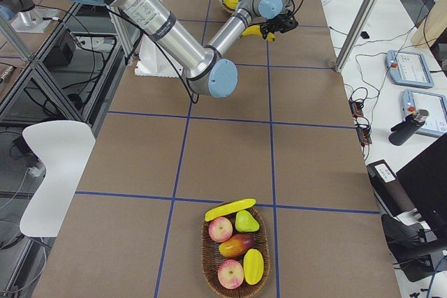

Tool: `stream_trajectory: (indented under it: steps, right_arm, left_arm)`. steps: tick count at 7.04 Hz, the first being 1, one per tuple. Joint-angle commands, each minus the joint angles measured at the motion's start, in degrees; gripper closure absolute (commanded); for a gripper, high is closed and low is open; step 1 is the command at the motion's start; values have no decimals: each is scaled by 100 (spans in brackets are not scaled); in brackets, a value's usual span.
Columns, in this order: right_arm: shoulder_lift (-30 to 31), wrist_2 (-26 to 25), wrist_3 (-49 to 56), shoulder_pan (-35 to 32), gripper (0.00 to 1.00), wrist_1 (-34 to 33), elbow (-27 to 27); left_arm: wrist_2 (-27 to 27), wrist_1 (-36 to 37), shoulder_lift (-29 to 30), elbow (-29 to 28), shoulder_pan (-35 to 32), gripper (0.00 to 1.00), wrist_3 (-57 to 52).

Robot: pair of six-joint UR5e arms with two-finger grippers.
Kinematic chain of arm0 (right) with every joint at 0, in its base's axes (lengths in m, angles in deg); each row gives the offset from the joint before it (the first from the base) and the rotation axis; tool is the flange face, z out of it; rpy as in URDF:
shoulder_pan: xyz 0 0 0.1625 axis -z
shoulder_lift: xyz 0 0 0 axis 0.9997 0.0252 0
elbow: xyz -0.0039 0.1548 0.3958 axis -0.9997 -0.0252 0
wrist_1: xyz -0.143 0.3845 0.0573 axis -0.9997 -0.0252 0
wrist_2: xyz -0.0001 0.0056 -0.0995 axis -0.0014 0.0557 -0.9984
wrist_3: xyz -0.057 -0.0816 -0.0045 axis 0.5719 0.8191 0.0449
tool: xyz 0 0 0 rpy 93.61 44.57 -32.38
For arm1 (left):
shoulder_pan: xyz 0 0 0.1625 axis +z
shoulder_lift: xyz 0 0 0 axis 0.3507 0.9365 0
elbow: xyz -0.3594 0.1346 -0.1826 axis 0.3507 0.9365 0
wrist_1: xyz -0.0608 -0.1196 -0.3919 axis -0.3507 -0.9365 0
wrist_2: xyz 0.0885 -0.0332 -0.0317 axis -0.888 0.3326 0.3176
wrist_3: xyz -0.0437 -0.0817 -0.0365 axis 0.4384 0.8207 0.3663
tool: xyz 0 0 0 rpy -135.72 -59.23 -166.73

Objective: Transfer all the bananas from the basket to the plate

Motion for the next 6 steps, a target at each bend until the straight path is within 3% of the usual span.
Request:
stream_trajectory:
  steps: [1,3,6]
  right_arm:
    - [13,-336,-24,62,100,-815,185]
    - [31,-767,28,342,100,-1133,204]
    - [-424,-813,116,537,100,-1878,195]
  left_arm:
    - [-406,1,63,-47,9,0,54]
    - [-758,9,80,-187,8,0,54]
    - [-768,1,335,-556,87,0,54]
